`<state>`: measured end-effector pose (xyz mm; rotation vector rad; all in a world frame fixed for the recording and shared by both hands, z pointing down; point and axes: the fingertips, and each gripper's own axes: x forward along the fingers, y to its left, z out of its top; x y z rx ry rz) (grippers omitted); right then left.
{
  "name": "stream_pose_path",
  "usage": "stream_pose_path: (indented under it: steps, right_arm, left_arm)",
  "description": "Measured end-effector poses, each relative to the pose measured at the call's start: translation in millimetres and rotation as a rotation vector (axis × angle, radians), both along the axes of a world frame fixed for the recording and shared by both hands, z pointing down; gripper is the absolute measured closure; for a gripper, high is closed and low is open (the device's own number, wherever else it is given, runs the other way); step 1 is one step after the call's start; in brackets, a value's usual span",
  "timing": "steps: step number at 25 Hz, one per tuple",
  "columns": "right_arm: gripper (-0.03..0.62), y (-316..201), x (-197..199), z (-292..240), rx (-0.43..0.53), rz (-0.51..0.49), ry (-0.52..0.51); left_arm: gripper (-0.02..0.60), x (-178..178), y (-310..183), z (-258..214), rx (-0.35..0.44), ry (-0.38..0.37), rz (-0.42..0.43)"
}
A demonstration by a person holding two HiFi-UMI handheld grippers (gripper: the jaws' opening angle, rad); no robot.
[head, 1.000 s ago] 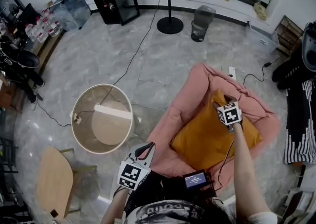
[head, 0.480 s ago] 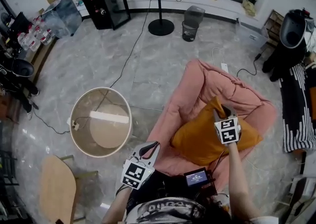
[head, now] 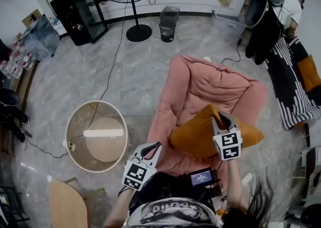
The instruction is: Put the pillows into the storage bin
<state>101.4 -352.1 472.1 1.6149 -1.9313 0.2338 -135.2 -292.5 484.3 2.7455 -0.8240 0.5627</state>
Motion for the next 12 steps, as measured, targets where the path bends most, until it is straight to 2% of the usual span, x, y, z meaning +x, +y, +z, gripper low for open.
stream_pose_path:
  steps: [7,10,12]
  right_arm:
    - [0.548,51,12,-30,0.048,0.142,-0.019]
    - [0.554,76,27,-45,0.078,0.238,-0.044]
    - [0.559,95,40,-56,0.115,0.323,-0.102]
  left_arm:
    - [0.561,22,16,-14,0.014,0.042,0.179]
    - [0.561,36,24,-20,0.016,0.067,0.259]
    - [0.561,46,29,-25,0.022,0.084,0.316]
